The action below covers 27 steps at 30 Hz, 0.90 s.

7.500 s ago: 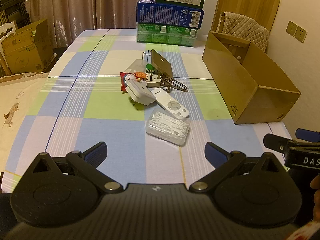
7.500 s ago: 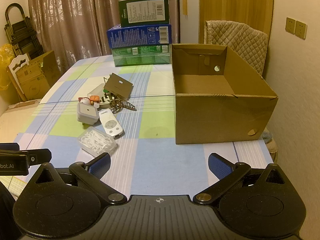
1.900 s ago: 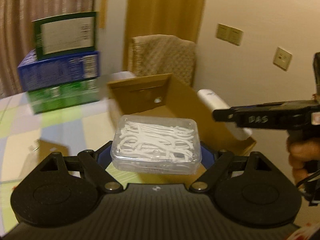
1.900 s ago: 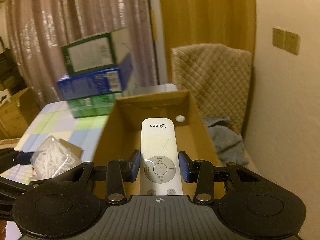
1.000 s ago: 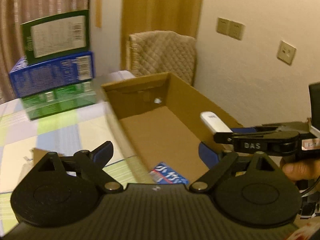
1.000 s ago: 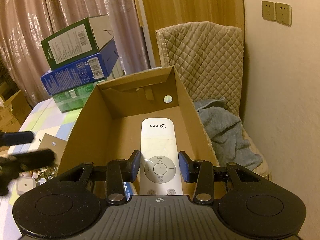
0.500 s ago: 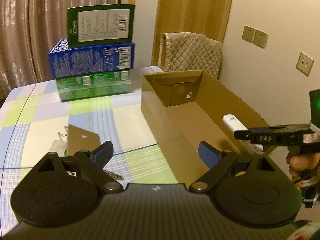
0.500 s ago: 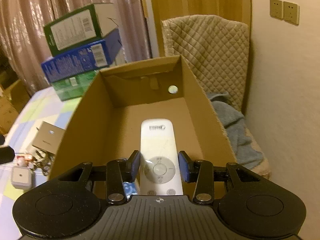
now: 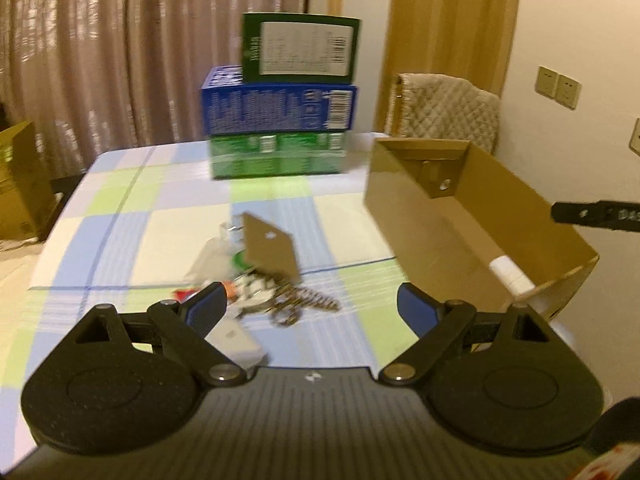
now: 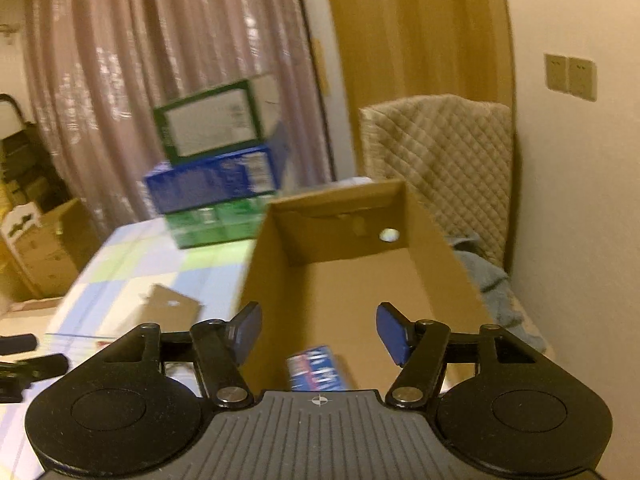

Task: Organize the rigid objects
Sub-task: 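Open the right tool to drop the remote into the box while the left tool returns, then grasp the white square night-light plug with the left tool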

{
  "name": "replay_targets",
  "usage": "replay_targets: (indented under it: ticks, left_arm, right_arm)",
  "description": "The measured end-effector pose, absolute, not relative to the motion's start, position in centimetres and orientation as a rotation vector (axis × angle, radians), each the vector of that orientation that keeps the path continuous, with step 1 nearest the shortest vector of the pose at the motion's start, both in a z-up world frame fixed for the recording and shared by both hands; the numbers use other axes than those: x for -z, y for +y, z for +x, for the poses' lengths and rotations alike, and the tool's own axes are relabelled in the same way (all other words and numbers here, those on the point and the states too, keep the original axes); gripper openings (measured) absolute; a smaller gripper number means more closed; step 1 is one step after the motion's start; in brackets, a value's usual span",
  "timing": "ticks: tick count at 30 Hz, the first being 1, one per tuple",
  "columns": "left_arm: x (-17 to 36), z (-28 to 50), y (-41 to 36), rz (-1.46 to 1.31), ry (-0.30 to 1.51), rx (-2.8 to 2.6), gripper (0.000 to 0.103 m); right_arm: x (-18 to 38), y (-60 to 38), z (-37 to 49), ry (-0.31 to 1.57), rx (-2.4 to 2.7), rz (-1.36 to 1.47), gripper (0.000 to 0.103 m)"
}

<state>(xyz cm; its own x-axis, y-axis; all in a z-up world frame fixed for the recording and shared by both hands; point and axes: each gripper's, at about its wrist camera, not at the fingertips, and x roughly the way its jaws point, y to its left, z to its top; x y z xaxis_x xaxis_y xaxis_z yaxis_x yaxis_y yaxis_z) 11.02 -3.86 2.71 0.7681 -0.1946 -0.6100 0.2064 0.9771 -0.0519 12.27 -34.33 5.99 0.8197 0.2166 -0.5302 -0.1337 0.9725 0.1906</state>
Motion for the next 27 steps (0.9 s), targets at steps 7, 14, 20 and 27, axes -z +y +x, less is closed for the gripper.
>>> replay_targets:
  ticks: [7, 14, 20, 27]
  left_arm:
    - [-2.5, 7.6, 0.5, 0.006, 0.674, 0.139, 0.09]
    - [-2.2, 6.0, 2.8, 0.018, 0.681, 0.111, 0.09]
    - [-1.6, 6.3, 3.7, 0.05, 0.699, 0.137, 0.09]
    - [-0.3, 8.5, 3.8, 0.097, 0.719, 0.221, 0.092]
  right_arm:
    - [-6.6, -28.6, 8.2, 0.581, -0.289, 0.125, 0.066]
    - [-5.3, -25.0, 6.6, 0.629, -0.353, 0.1, 0.068]
    - [-4.6, -23.3, 6.2, 0.655, -0.384, 0.06, 0.068]
    - [-3.3, -21.8, 7.2, 0.681, -0.399, 0.033, 0.068]
